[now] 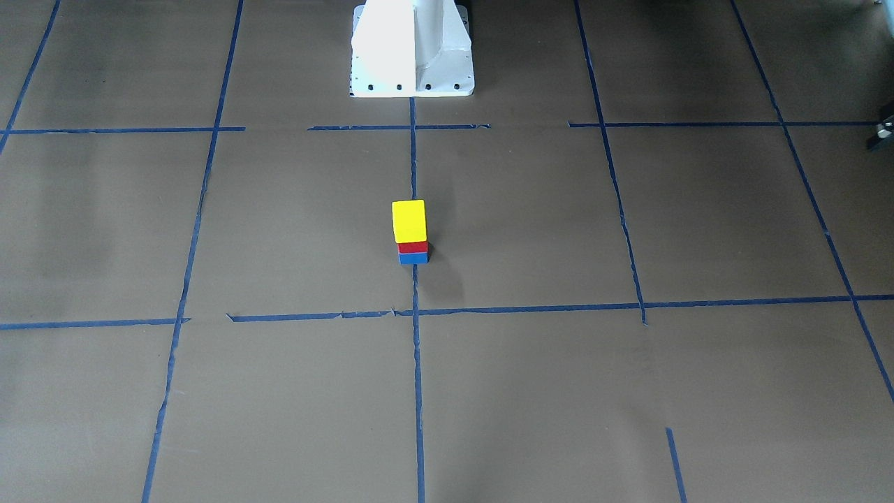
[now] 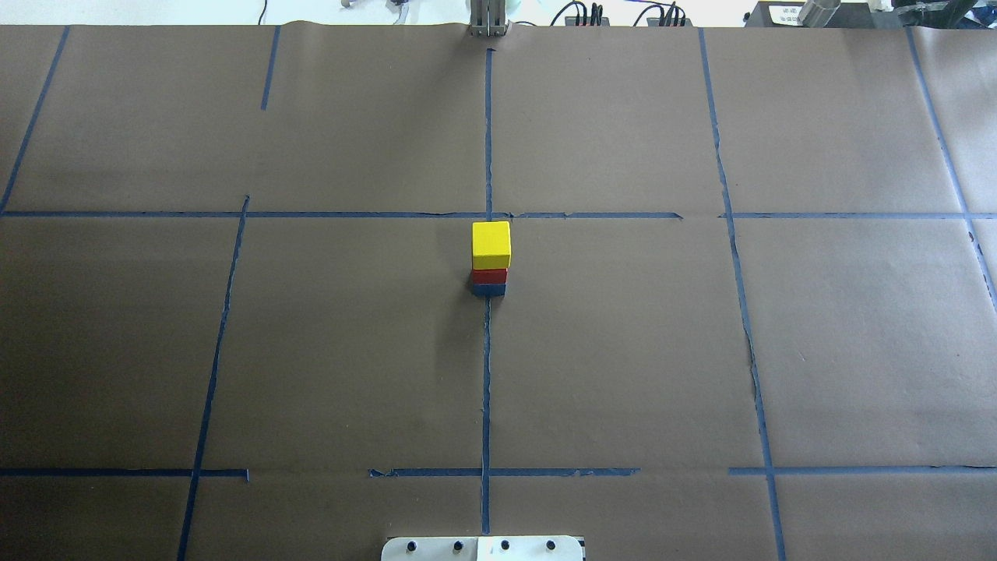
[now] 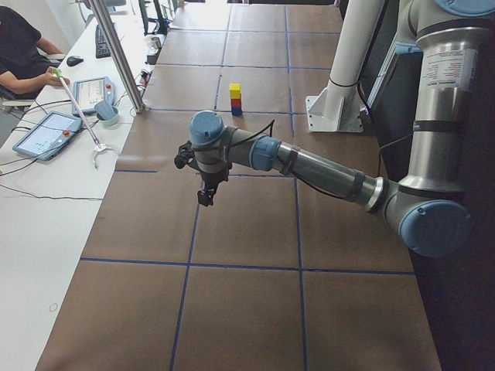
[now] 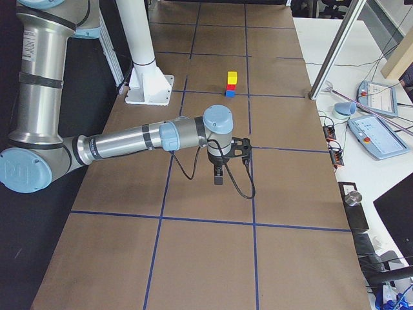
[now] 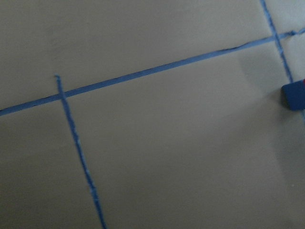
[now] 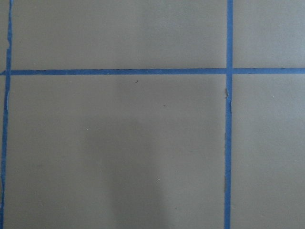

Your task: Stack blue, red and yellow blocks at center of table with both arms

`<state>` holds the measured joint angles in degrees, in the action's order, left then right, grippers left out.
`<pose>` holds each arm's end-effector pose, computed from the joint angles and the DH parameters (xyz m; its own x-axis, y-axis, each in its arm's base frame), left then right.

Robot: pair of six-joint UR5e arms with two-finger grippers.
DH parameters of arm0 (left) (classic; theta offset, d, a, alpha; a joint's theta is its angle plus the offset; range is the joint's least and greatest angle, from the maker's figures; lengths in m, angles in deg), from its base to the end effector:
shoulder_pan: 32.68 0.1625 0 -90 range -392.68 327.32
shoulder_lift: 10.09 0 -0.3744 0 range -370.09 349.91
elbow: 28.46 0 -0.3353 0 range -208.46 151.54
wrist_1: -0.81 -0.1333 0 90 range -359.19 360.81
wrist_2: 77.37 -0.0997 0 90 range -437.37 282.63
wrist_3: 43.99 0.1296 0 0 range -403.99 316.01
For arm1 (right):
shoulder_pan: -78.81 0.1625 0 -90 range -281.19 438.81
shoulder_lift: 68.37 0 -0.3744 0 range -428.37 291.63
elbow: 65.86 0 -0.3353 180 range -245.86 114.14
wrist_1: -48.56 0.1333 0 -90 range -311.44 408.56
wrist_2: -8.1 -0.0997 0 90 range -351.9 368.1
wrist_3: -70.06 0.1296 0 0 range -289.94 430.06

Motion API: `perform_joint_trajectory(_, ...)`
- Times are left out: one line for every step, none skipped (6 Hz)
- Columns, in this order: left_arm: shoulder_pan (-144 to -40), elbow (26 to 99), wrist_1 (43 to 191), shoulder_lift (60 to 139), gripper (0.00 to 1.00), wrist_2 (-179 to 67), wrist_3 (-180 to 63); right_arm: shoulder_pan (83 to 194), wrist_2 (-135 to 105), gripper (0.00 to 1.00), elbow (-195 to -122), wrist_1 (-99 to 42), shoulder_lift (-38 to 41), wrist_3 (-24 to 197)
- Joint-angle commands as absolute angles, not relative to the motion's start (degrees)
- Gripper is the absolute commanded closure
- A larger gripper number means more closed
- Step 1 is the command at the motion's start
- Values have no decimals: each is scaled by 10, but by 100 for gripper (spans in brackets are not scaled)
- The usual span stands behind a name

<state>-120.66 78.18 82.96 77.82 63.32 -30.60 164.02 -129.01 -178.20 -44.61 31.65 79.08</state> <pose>-0.0182 -0.4204 0.5223 0.6047 0.3393 -0.7205 -0.1799 0.9395 0.2915 0.0069 -0.3768 0.5309 0.6731 -0.0166 0.7393 -0.0234 0.9988 0.0436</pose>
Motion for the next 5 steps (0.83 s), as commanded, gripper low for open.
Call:
perform_joint_trajectory(-1244,768,806,748,0,616,-319,1670,-1284,0,-1761,-499,335,662)
perform_joint_trajectory(-1244,765,771,750,0,616,-356,1670,-1284,0,-1744,-497,338,659)
perform_joint_trajectory(-1244,769,772,723,0,613,-357,1670,-1287,0,-1732,-493,338,659)
perform_joint_trajectory(-1244,777,773,714,0,587,-358,1670,-1286,0,-1729,-494,343,660)
perform_joint_trajectory(-1244,775,774,715,0,582,-358,1670,-1287,0,-1731,-493,343,662)
